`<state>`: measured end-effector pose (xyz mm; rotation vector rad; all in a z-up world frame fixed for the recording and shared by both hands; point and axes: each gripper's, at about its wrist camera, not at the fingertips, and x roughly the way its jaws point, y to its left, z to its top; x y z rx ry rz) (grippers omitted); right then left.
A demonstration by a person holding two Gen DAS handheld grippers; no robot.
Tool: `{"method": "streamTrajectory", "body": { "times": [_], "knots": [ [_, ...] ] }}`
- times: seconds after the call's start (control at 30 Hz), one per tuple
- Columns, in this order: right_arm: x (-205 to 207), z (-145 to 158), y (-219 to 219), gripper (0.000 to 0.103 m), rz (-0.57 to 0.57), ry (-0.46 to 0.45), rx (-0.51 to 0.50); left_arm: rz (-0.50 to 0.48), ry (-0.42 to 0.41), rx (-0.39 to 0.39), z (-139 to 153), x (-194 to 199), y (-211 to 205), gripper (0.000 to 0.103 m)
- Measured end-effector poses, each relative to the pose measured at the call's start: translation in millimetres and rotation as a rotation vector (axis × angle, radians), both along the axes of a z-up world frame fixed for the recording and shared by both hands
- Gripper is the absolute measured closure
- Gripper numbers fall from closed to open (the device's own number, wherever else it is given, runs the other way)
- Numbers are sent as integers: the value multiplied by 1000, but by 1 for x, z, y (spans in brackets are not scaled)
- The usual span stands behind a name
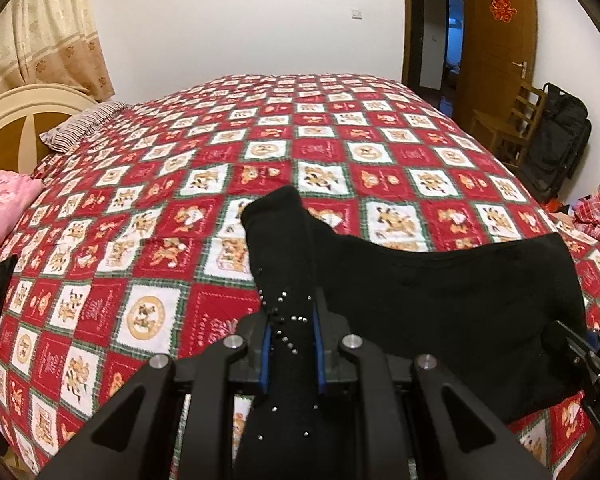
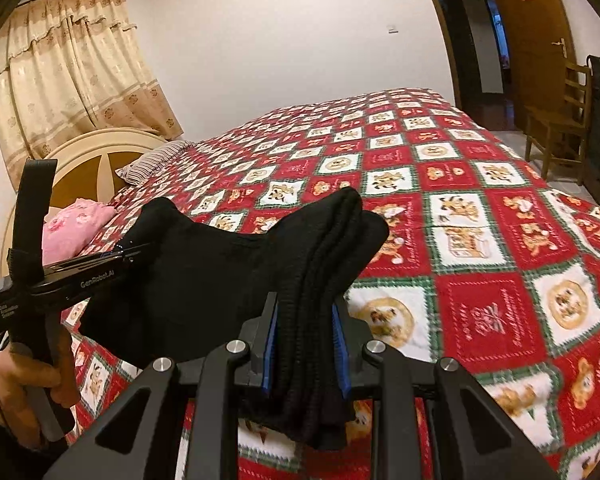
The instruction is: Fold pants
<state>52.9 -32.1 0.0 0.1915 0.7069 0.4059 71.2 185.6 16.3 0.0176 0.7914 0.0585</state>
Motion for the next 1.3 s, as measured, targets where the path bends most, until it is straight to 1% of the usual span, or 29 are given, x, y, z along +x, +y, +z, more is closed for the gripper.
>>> {"method": "streamTrajectory", "body": {
  "times": [0.2, 0.4, 0.53, 0.7, 0.77, 0.87, 0.93, 0.97, 1.0, 1.03, 1.07, 1.1, 1.13, 1.2, 1.3],
  "knots": [
    [20, -12, 7, 78, 8, 33, 47, 24, -1, 20, 0, 9, 8, 86],
    [42, -25, 14, 78, 6, 54, 73, 49, 7, 39, -5, 19, 16, 86],
    [52, -35, 18, 78, 5, 74, 42, 64, 17, 55, -12, 28, 18, 86],
    [63, -47, 20, 78, 10, 109, -15, 82, 63, 73, -32, 40, 23, 86],
    [66, -51, 20, 78, 15, 113, -38, 92, 84, 72, -39, 43, 27, 85],
    [67, -57, 21, 77, 27, 111, -81, 113, 113, 72, -50, 46, 34, 75],
    [66, -62, 23, 76, 40, 89, -123, 131, 130, 86, -58, 46, 39, 62],
    [66, -62, 23, 75, 42, 87, -126, 143, 135, 104, -62, 44, 42, 58],
    [67, -63, 22, 75, 42, 91, -122, 154, 137, 124, -65, 43, 44, 51],
    [68, -63, 21, 75, 41, 95, -121, 165, 138, 137, -68, 41, 48, 42],
    [69, -64, 22, 75, 40, 97, -121, 175, 137, 142, -69, 39, 52, 36],
    [70, -64, 21, 75, 40, 99, -121, 188, 135, 146, -70, 38, 56, 26],
    [70, -65, 20, 75, 39, 101, -117, 202, 133, 150, -69, 36, 61, 18],
    [69, -65, 20, 74, 38, 101, -121, 215, 133, 148, -69, 32, 69, 13],
    [67, -63, 22, 71, 36, 93, -133, 226, 138, 152, -68, 26, 74, 12]
  ]
}}
